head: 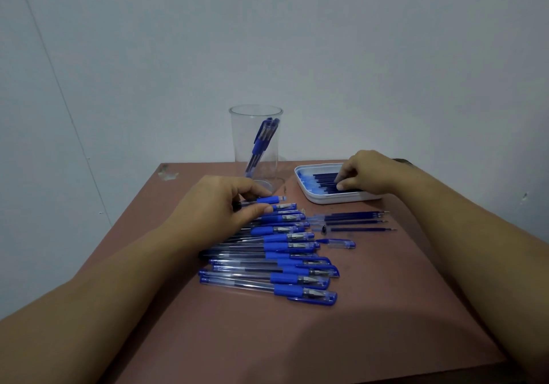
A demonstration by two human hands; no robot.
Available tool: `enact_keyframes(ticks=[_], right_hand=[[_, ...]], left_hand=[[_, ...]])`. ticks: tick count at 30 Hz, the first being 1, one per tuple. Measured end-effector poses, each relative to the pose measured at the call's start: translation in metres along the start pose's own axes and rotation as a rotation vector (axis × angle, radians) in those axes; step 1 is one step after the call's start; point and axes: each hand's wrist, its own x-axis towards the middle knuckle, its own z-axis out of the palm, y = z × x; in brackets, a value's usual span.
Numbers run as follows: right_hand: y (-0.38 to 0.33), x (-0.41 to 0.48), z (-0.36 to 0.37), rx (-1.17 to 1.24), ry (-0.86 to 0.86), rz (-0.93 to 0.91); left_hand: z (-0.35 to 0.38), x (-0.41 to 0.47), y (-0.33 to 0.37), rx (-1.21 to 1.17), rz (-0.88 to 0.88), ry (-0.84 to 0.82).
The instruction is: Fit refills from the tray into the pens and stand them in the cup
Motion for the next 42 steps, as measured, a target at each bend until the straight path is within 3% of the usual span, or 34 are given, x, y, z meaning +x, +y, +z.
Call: enact_keyframes(ticks=[7,15,20,27,42], right_hand=[[-0.001,-0.001,-0.001,-0.005,0.047,-0.008],[-0.043,-0.065,-0.036,0.197,0.256,-0.205],[-0.051,-0.087,-0.009,0.398,0.373,-0.264],[-0.053,-0.089,0.007,0.503,0.360,-0.306],[-0.051,-0.090,0.009,0.494,0.363,-0.317]], left_hand=[[0.001,0.001,0.000,0.002,-0.004,0.002],[-0.001,0.000,0.001,-0.005,0.000,0.027],[-0.002,0.000,0.003,-0.025,-0.001,0.048],[-0.002,0.000,0.005,-0.099,-0.017,0.076],[-0.001,0.000,0.007,-0.119,-0.024,0.094]])
